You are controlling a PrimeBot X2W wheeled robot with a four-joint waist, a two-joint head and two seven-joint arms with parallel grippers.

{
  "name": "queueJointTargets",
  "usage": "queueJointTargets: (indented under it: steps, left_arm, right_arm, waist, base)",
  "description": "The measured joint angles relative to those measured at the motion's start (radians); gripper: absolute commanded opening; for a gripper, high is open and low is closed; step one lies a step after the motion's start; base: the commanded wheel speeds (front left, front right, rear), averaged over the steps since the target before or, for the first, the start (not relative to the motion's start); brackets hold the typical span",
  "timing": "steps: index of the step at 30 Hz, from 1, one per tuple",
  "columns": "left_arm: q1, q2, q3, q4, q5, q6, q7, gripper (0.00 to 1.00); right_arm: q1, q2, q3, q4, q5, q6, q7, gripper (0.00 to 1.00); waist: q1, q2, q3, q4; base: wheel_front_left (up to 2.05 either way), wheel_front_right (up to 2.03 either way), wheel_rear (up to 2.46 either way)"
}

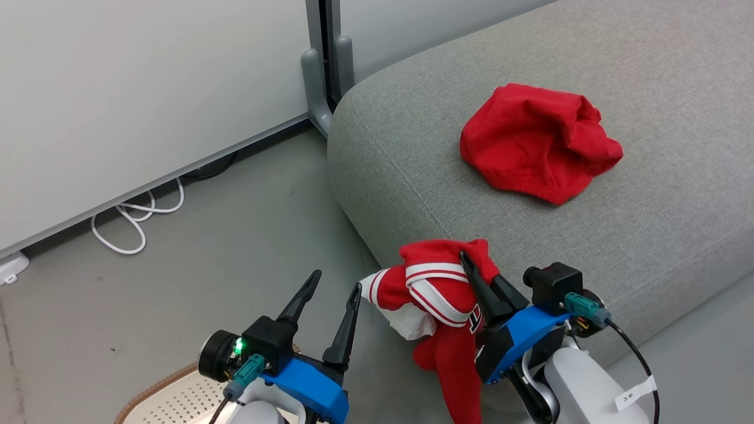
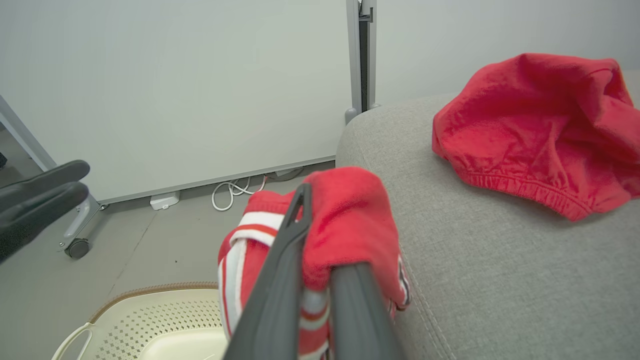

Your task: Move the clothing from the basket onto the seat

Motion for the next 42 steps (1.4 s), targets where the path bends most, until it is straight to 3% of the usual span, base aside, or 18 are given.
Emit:
queueJointTargets:
  steps: [15, 25, 38, 42]
  left_arm:
    - [-0.001, 0.007, -0.003, -0.009, -0.005, 0.0, 0.0, 1.0]
    - [-0.007, 0.035, 0.008, -0.055, 0.016, 0.0, 0.0, 1.0]
    - [-0.068, 0.1, -0.006, -0.145, 0.048, 0.0, 0.0, 1.0]
    - [-0.086, 0.135, -0.01, -0.171, 0.058, 0.0, 0.0, 1.0]
  right_arm:
    - [-0.011, 0.0, -0.025, -0.001, -0.014, 0.0, 0.0, 0.0]
    - [-0.171, -0.002, -0.102, -0.034, -0.042, 0.0, 0.014, 0.0]
    - [-0.501, -0.247, -0.263, -0.252, -0.125, 0.0, 0.198, 0.0]
    - [-0.586, -0.296, -0.341, -0.335, -0.143, 0.0, 0.259, 0.0]
  waist:
    - [-0.0001, 0.0, 0.012, 0.002]
    - [0.0, 0.0, 0.076, -0.005]
    - [0.0001, 0.0, 0.251, 0.002]
    - [0.0001, 0.0, 0.306, 0.005]
  base:
    - [0.0, 0.0, 0.0]
    - [0.0, 0.0, 0.0]
    - [0.0, 0.0, 0.0]
    - [0.0, 0.0, 0.0]
